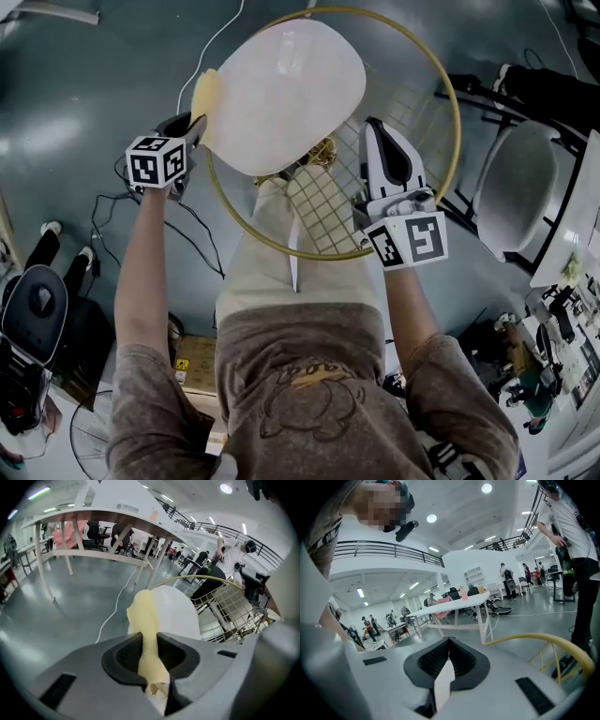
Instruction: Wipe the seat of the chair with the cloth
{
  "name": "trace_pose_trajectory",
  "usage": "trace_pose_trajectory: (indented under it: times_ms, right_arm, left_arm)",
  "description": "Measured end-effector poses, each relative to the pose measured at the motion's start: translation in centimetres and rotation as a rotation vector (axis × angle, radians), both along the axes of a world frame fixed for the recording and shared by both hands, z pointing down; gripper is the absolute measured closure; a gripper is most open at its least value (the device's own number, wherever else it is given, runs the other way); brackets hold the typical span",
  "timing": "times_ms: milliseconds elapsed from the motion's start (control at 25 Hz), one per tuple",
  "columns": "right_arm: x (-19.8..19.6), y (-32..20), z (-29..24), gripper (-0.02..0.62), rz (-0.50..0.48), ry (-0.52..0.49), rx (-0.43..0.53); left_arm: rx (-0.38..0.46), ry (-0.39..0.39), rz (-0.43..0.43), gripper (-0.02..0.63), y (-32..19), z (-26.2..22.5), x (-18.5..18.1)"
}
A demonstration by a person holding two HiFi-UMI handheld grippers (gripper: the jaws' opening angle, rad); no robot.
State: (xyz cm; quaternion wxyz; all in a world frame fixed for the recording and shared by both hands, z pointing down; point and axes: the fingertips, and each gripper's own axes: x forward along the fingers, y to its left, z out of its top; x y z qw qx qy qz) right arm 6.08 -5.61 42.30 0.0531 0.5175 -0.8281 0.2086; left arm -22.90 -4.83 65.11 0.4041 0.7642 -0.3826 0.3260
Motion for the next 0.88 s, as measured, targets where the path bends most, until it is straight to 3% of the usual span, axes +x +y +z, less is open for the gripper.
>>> trace_pose_trajectory:
  times_ms: [160,320,680,880]
  right_arm:
    - [0.0,0.2,-0.1,0.572,0.003,0.004,0.0]
    - [-0.6,0.6,-0.2,0.572,-0.001,0.005,-0.005]
    - [-1.2,0.6,0.0,0.572,0.007,0.003,-0.018]
    - [-1.4,0.6,0.1,0.572,0.004,0.0,-0.021]
  left_arm:
    - [-0.031,-0.054,-0.018,0.514,-0.6,0.1,-4.5]
    - [-0.058,-0.081,-0.011,0.514,-0.5,0.3,-6.5]
    - [-0.153,-0.028,0.096,0.514,2.6,2.5,-2.5]
    - [-0.177,-0.018,0.068,0.514,3.0,2.7,-1.8]
